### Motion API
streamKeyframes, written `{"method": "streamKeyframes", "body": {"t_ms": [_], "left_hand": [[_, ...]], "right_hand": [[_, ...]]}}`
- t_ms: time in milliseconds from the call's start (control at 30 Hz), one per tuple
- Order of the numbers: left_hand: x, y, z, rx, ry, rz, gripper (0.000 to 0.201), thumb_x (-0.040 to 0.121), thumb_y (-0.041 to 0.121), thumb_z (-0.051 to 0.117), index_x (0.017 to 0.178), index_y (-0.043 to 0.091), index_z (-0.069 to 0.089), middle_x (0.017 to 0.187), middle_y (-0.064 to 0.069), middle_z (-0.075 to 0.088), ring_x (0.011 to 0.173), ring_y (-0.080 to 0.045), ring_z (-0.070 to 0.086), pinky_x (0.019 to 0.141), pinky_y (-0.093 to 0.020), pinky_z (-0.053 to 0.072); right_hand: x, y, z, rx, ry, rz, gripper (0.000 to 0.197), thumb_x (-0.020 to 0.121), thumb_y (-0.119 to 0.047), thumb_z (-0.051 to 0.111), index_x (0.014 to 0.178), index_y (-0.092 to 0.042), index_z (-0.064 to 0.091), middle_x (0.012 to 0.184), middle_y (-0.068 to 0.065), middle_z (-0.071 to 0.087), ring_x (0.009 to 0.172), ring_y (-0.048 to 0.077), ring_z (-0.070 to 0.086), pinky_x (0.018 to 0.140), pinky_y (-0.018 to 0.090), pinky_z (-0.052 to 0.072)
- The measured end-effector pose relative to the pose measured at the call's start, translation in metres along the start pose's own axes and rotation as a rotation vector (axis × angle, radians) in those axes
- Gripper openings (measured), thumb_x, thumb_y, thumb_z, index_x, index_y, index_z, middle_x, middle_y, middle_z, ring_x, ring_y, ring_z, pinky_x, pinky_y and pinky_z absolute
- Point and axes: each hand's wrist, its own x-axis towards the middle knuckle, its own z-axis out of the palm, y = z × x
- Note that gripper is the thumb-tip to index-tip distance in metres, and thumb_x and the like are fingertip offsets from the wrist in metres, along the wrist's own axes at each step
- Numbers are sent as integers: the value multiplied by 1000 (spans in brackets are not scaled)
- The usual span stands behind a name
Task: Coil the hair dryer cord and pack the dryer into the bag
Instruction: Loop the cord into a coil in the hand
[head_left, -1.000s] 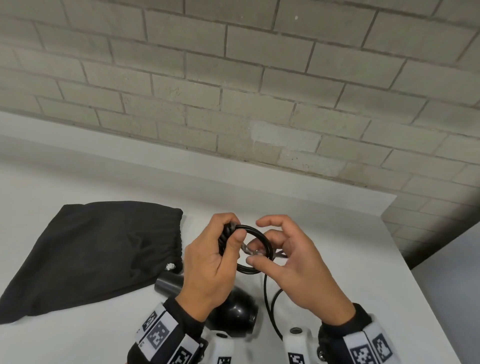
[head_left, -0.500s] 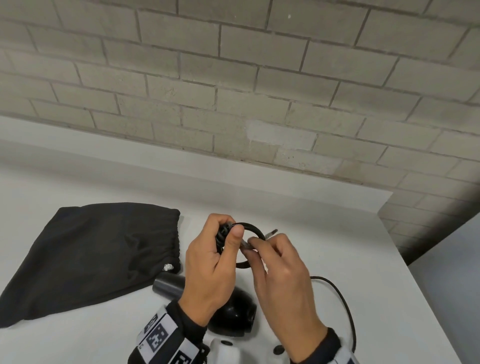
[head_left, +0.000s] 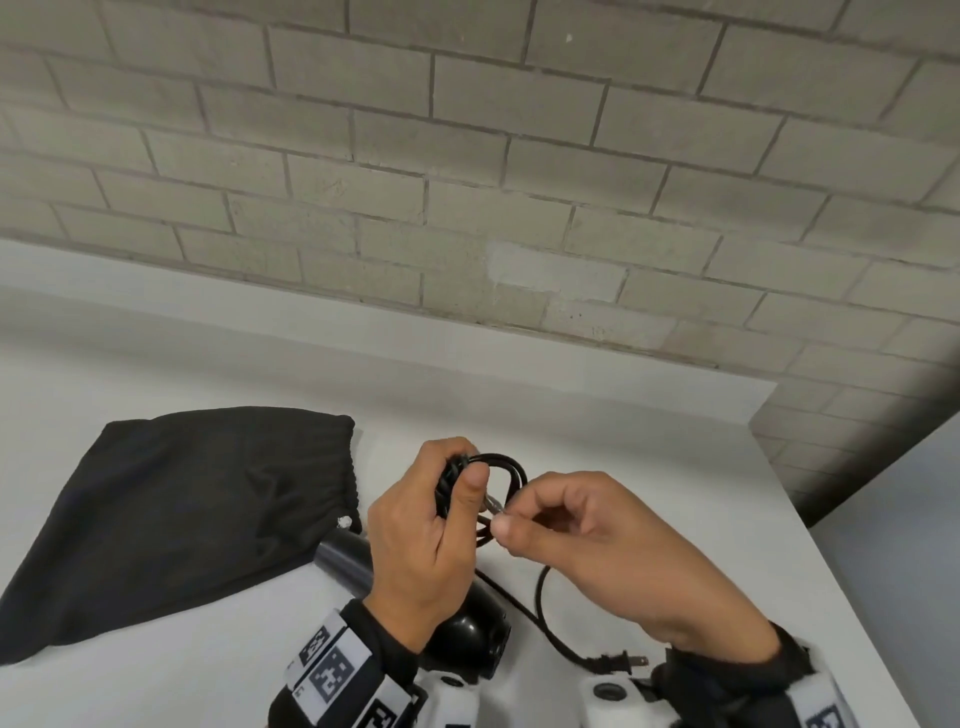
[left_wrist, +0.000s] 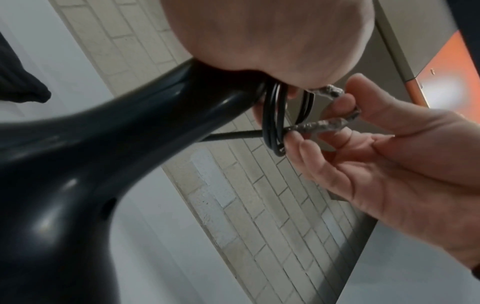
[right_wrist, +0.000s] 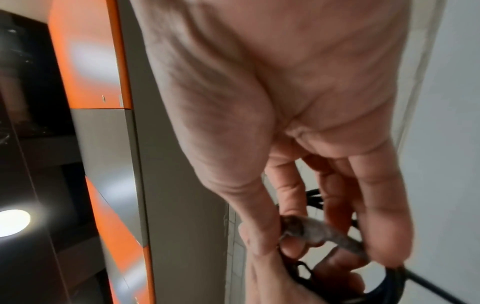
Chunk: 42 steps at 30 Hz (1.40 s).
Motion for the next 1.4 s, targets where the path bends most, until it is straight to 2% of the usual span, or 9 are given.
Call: {"method": "streamKeyframes", "body": {"t_ms": [67, 167, 333, 533, 667, 833, 1033, 1233, 1400], "left_hand": [[2, 0, 0, -37, -13, -5, 34, 98, 60, 40, 112, 35, 58, 81, 9, 64, 67, -13, 66, 61, -29, 54], [6, 0, -1, -58, -37, 19, 32, 98, 59, 41, 105, 32, 57, 81, 14, 61, 69, -6, 64, 63, -16, 48], [9, -4, 0, -63, -57, 30, 31, 98, 59, 41, 98, 31, 56, 73, 8, 61, 60, -12, 65, 55, -34, 53], [9, -4, 2, -37, -65, 59, 37, 100, 58, 38, 94, 27, 56, 65, 12, 60, 58, -9, 65, 52, -31, 50], [14, -8, -1, -19, -46, 33, 36, 99, 60, 37, 92, 30, 56, 69, 6, 61, 57, -10, 64, 52, -35, 50], [15, -6, 2, -8, -59, 46, 35, 100, 58, 37, 91, 29, 55, 72, 8, 58, 56, -11, 60, 51, -26, 47], [15, -5, 5, 26, -69, 71, 35, 101, 56, 37, 92, 28, 55, 70, 21, 55, 57, 1, 53, 55, -6, 36], [16, -9, 5, 52, -62, 58, 34, 99, 58, 38, 94, 29, 55, 60, 9, 57, 54, -11, 61, 50, -34, 49], [15, -10, 6, 72, -59, 58, 34, 99, 59, 37, 95, 30, 54, 59, 13, 57, 54, -8, 60, 49, -22, 44]], "right_hand": [[1, 3, 0, 25, 19, -27, 21, 84, -41, 71, 80, -21, 74, 75, -5, 66, 74, 8, 59, 81, 36, 51], [1, 5, 1, 70, 38, -65, 22, 84, -41, 70, 78, -20, 74, 75, 2, 69, 72, 8, 60, 78, 35, 52], [3, 8, -5, 289, 26, -51, 39, 85, -42, 67, 71, -5, 68, 67, 5, 62, 64, 14, 56, 68, 25, 49], [5, 18, -6, 600, -26, -29, 43, 87, -50, 63, 66, -13, 64, 65, 5, 53, 61, 18, 45, 64, 27, 46], [-3, 31, 0, 464, 4, -213, 18, 76, -29, 77, 86, -15, 72, 77, -3, 64, 73, 12, 57, 73, 21, 48], [0, 55, 21, 167, 299, -371, 33, 73, -8, 83, 99, -27, 74, 95, -5, 67, 84, 18, 65, 78, 26, 52], [4, 70, 47, -261, 584, -586, 21, 84, 0, 69, 101, -11, 72, 108, -7, 66, 99, -2, 61, 85, 8, 47], [0, 53, 44, -113, 532, -346, 10, 96, -19, 58, 99, -28, 61, 88, -13, 68, 85, 6, 65, 75, 14, 50], [-3, 35, 21, 431, 380, -67, 11, 92, -18, 62, 101, -14, 68, 82, 6, 74, 78, 15, 69, 76, 26, 55]]}}
